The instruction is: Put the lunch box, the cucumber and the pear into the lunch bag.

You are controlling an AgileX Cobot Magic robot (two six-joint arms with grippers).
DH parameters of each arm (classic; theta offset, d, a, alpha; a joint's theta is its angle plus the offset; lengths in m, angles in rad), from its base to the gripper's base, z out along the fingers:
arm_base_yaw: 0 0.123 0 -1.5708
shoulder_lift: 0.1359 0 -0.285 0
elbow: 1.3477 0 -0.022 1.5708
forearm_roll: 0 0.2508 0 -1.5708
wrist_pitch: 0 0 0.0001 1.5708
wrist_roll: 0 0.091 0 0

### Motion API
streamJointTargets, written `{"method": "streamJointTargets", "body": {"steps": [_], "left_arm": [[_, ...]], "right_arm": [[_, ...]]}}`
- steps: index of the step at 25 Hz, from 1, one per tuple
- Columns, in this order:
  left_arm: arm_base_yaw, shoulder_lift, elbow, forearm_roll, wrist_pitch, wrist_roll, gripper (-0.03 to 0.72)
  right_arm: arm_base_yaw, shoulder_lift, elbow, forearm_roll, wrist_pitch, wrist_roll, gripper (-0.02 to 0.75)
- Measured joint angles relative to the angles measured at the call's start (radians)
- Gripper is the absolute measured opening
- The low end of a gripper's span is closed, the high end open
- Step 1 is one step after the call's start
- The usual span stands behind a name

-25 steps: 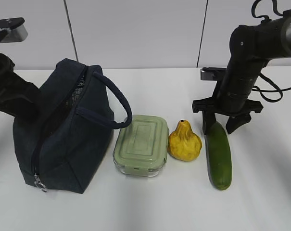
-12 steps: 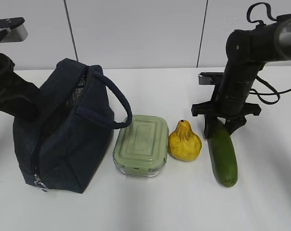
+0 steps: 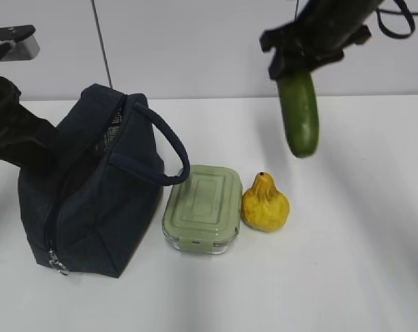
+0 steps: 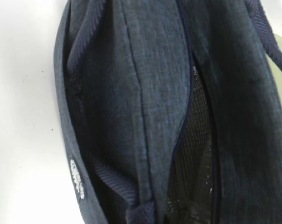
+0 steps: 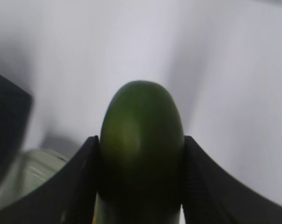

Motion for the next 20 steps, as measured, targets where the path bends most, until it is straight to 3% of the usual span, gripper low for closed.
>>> {"method": "streamJointTargets", "body": {"steps": [7, 11, 15, 20], "left_arm": [[0.000, 0.000, 0.000, 0.000, 0.000, 0.000, 0.003], [0.000, 0.000, 0.000, 0.000, 0.001, 0.000, 0.003], [0.000, 0.000, 0.000, 0.000, 0.002, 0.000, 0.003], [0.000, 0.000, 0.000, 0.000, 0.003, 0.000, 0.003]], "right_arm": [[0.246, -0.068, -0.002, 0.239, -0.389, -0.276, 0.344], [0.358, -0.018, -0.002, 0.306, -0.584, -0.336, 0.344], [0.407, 0.056, -0.002, 0.371, -0.673, -0.347, 0.344], [0.422, 0.121, -0.002, 0.415, -0.672, -0.349, 0.344]]}}
